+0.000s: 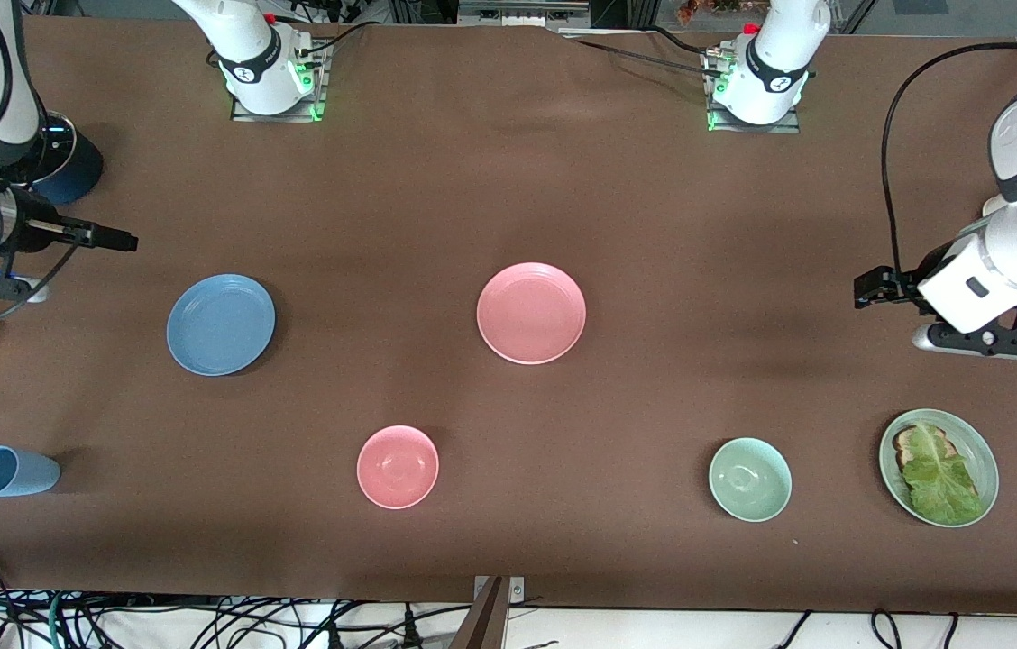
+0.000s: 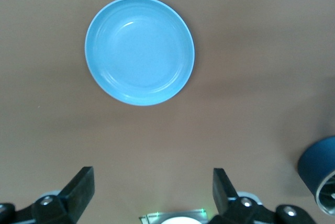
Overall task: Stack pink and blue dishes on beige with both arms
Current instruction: 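Move the right gripper to the blue plate while the left gripper retracts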
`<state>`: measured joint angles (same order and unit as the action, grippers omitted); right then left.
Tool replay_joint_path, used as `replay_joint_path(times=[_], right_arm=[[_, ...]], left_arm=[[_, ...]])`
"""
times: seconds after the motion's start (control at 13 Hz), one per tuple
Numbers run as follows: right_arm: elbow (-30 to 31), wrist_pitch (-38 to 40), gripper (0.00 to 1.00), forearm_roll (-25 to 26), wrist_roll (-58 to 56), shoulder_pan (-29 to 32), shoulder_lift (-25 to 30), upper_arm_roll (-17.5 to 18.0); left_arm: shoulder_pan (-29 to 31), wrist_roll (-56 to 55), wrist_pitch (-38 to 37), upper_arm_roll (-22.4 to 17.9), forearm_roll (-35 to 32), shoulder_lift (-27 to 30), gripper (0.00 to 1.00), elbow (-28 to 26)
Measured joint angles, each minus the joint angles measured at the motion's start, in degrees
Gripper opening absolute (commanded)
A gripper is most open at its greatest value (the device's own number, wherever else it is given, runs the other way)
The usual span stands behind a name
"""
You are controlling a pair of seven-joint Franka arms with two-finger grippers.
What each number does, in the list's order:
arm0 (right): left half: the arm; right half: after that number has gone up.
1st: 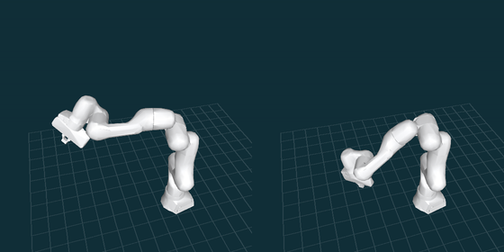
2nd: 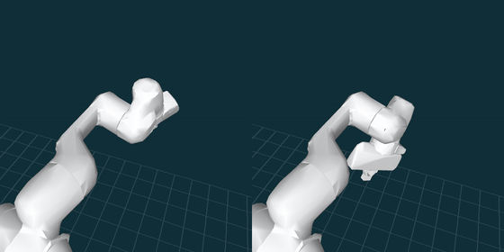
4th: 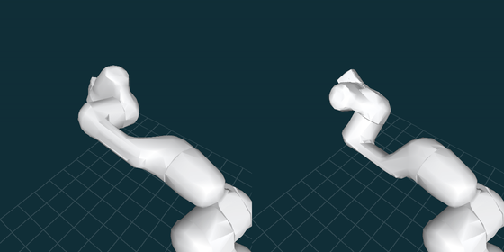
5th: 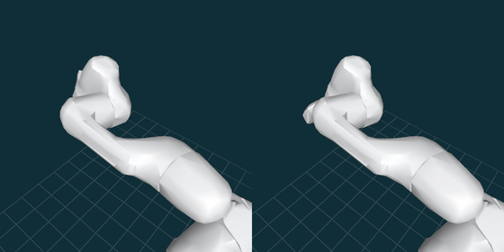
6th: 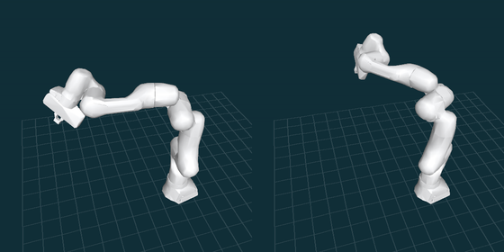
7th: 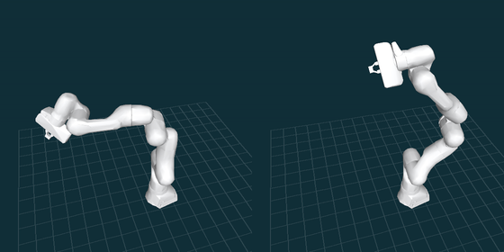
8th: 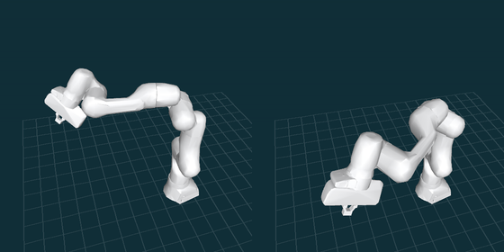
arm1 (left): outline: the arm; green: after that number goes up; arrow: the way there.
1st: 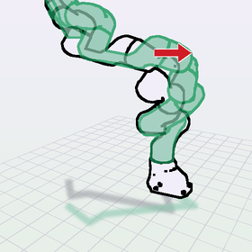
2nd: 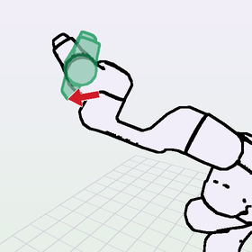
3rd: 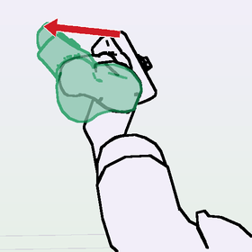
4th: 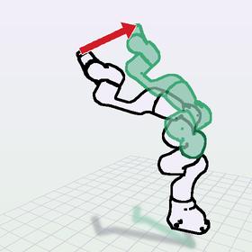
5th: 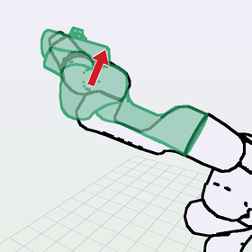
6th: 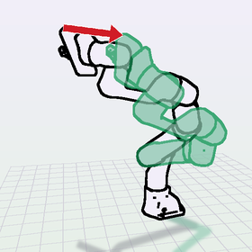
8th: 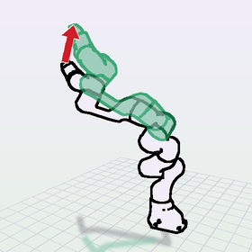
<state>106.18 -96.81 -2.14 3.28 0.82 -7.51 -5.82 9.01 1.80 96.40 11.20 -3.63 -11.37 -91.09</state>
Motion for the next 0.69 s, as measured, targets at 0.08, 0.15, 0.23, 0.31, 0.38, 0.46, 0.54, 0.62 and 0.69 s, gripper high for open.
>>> replay_joint_path(times=[0.08,0.15,0.23,0.31,0.38,0.46,0.54,0.62,0.69], right_arm=[[1.28,-1.98,1.0,0.0,-0.04,0.01,-0.9,-0.01],[2.34,-3.91,1.0,0.0,-0.55,0.03,-1.93,-0.1],[2.95,-5.75,1.0,0.0,-1.72,0.1,-3.16,-0.36],[3.24,-7.59,1.0,0.0,-3.48,0.29,-4.51,-0.93],[3.33,-9.48,1.0,-0.01,-6.19,0.73,-5.99,-1.65],[3.36,-11.62,1.0,-0.73,-9.2,1.54,-7.64,-2.26],[3.37,-13.96,1.0,-2.67,-11.99,2.64,-9.42,-2.61],[3.41,-15.97,1.0,-5.23,-14.71,3.87,-11.39,-2.76],[3.41,-17.73,1.0,-8.33,-17.66,5.25,-13.69,-2.81]], left_arm=[[-0.14,0.0,-0.68,-0.43,0.0,1.35,1.0,0.15],[-0.49,0.0,-1.26,-0.8,0.0,2.71,1.0,0.17],[-1.32,0.0,-2.02,-1.55,0.0,3.93,1.0,0.2],[-2.93,0.0,-2.69,-3.25,0.0,4.93,1.0,0.39],[-4.89,0.0,-3.7,-5.45,0.0,5.64,1.0,1.17],[-6.31,0.0,-5.16,-7.22,0.0,6.06,1.0,2.41],[-6.85,0.0,-6.7,-8.26,0.0,6.39,1.0,3.47],[-6.91,0.03,-8.89,-8.83,0.0,6.73,1.0,4.18],[-6.91,0.15,-11.49,-9.09,0.0,7.04,1.0,4.45]])
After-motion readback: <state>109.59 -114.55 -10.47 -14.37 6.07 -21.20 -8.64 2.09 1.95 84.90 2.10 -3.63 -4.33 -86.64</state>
